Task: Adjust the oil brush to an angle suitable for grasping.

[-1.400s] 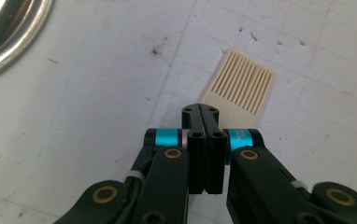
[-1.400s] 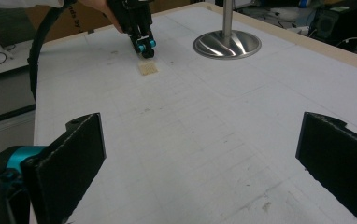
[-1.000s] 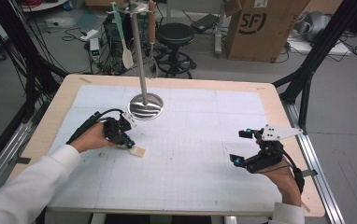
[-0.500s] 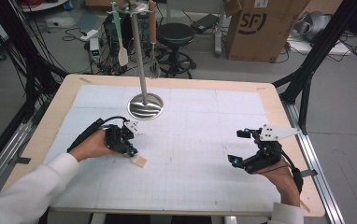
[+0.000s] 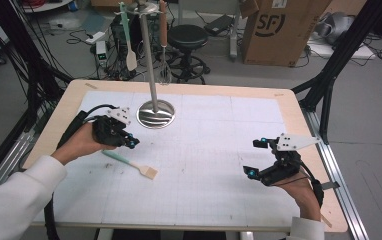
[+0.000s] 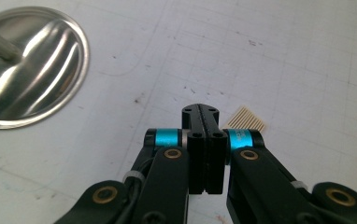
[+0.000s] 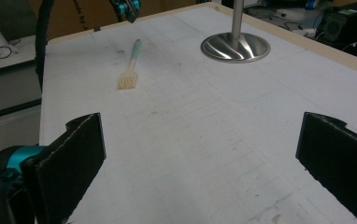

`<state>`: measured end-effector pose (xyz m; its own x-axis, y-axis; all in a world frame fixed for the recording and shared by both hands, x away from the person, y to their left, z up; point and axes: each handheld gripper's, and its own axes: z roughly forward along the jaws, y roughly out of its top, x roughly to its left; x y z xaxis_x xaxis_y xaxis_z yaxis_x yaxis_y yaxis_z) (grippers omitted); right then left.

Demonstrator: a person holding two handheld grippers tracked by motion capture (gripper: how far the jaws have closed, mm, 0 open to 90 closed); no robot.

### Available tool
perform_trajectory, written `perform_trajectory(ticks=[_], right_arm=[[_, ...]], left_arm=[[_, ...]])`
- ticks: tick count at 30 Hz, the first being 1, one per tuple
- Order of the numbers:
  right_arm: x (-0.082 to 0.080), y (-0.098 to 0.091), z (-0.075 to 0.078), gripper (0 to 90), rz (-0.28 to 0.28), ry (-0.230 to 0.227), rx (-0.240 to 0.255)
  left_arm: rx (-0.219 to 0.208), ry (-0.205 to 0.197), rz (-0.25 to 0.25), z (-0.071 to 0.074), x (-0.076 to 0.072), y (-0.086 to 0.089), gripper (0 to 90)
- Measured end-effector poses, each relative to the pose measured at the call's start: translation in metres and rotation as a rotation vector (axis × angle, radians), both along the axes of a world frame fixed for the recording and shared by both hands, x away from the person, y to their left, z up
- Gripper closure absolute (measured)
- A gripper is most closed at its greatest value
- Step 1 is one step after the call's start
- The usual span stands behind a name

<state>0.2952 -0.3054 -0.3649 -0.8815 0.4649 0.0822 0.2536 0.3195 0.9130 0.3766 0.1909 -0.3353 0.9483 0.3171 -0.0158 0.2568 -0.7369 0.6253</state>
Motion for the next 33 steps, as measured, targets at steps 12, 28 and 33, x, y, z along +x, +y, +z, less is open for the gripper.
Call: perform_trajectory(ticks=[12, 28, 33], right_arm=[[0.001, 0.001, -0.002, 0.2, -0.002, 0.012, -0.01], [0.002, -0.002, -0.005, 0.2, -0.009, 0.019, -0.007], [0.002, -0.003, -0.004, 0.2, -0.009, 0.016, -0.005]], left_arm=[[0.009, -0.082, -0.058, 0.019, 0.006, 0.017, 89.9], [0.168, -0.031, -0.076, -0.029, 0.026, 0.038, 89.9], [0.195, -0.007, -0.068, -0.043, 0.03, 0.044, 89.9]])
